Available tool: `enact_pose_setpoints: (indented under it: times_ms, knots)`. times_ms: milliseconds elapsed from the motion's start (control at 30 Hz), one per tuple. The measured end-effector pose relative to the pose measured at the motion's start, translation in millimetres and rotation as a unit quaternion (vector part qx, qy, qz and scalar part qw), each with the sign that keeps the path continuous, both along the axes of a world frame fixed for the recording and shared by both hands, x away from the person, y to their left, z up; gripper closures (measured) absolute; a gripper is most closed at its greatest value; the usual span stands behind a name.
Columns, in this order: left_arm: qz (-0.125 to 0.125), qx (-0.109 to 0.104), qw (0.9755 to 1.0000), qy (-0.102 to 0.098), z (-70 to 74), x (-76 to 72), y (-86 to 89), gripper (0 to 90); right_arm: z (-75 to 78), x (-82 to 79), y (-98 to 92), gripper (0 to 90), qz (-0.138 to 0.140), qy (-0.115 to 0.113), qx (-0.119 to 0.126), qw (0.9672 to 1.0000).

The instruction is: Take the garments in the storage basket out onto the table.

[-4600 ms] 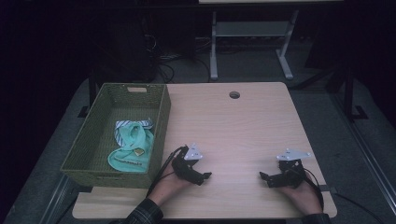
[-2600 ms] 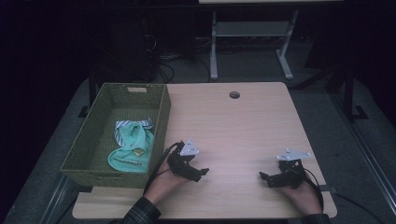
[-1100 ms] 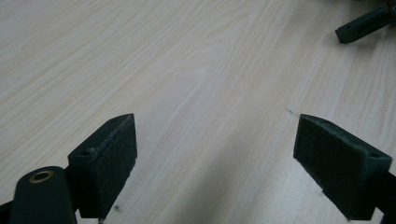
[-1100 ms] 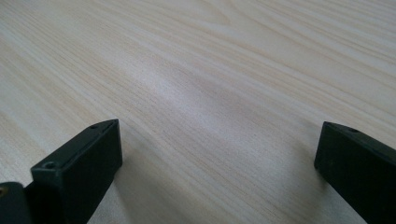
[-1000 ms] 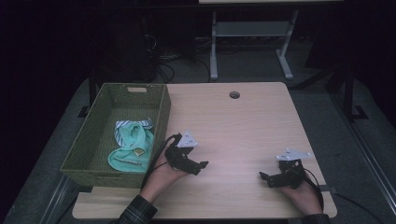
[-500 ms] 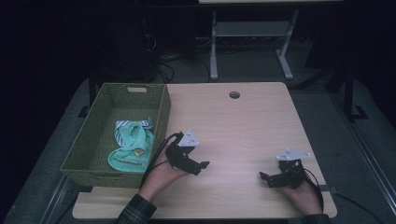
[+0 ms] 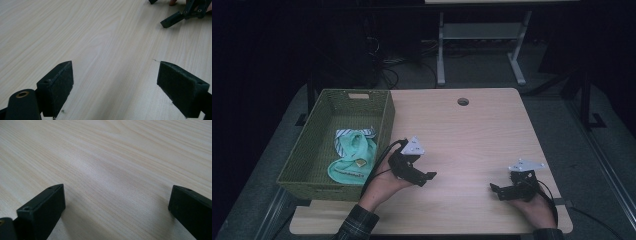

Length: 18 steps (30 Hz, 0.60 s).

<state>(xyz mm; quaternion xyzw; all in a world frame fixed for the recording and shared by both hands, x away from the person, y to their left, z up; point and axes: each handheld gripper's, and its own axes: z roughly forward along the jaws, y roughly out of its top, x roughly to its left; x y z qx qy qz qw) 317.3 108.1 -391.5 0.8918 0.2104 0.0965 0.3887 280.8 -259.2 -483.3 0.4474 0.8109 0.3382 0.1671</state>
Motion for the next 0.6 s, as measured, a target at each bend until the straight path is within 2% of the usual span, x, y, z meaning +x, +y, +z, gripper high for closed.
enact_pose_setpoints:
  times_ms: [233,333,433,600]
  knots:
    - [-0.002,-0.004,1.0000,0.002,7.7,5.1,1.7,13.3,0.0,0.0,0.0,0.7,0.000,0.000,0.000,1.0000]
    - [0.002,-0.016,0.9999,0.001,11.6,7.2,6.2,13.5,0.0,-0.1,0.1,0.7,-0.001,0.000,0.000,1.0000]
    - [0.002,-0.012,0.9999,0.001,15.1,9.5,10.9,13.5,-0.1,-0.5,-0.4,0.7,0.000,-0.002,0.000,1.0000]
    - [-0.003,-0.039,0.9992,0.009,19.7,13.2,19.1,13.5,-0.1,-0.6,-0.4,0.7,0.000,-0.001,0.000,1.0000]
